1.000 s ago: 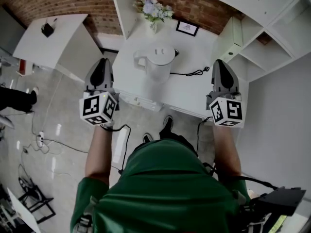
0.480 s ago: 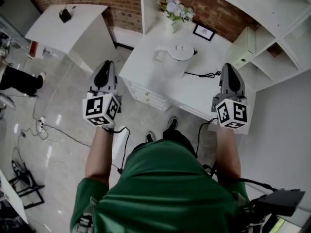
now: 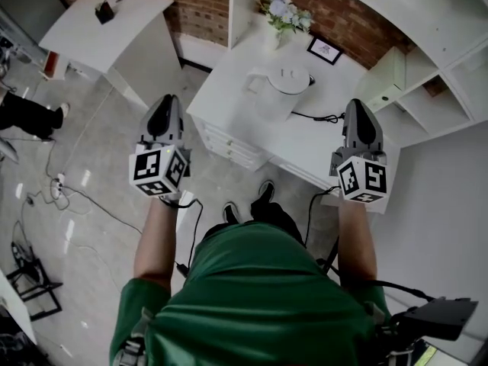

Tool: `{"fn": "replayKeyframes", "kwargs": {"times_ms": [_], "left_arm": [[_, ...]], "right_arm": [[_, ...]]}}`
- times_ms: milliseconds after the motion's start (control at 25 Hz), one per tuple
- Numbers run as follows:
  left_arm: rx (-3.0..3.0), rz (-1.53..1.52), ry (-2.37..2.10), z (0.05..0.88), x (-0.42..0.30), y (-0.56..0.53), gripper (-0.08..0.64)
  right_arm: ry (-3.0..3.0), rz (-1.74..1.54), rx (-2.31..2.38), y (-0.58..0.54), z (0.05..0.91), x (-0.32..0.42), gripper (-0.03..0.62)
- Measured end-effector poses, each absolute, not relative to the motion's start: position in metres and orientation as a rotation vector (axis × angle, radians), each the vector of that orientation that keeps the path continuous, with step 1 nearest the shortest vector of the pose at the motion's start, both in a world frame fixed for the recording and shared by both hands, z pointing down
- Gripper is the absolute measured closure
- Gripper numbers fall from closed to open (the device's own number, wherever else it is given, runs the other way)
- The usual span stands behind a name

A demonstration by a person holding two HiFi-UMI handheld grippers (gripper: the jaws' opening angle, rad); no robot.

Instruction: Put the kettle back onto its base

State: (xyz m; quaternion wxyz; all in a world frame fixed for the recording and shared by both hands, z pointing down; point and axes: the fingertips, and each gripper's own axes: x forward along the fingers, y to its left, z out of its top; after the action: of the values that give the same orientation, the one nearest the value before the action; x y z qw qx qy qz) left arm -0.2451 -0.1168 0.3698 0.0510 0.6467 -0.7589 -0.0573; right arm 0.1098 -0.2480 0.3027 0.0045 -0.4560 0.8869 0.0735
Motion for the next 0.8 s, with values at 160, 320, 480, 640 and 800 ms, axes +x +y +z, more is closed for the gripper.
{"fn": "replayKeyframes", "kwargs": {"times_ms": [160, 320, 480, 640, 800], "left_arm": [[1.993, -0.163, -2.288, 0.371, -0.236, -0.125, 0.506], [2.015, -0.144, -2.27, 0.371, -0.228, -0.129, 0.506], [2.032, -0.142, -2.261, 0.368, -0.225, -0.134, 0.506], [2.058, -0.149, -2.246, 0.363, -0.218, -0.14, 0.506], [2.083, -0.145, -2.213, 0.363, -0.21, -0.141, 0.506]], "right_arm": [[2.75, 0.196, -1.471, -0.254, 0.307, 0.124, 0.566], [2.739, 0.196, -1.472, -0.253, 0.305, 0.126, 0.566], [2.733, 0.201, -1.471, -0.253, 0.302, 0.126, 0.566], [2.728, 0.196, -1.483, -0.253, 0.302, 0.131, 0.566], [2.731, 0.2, -1.479, -0.247, 0.298, 0.128, 0.566]]}}
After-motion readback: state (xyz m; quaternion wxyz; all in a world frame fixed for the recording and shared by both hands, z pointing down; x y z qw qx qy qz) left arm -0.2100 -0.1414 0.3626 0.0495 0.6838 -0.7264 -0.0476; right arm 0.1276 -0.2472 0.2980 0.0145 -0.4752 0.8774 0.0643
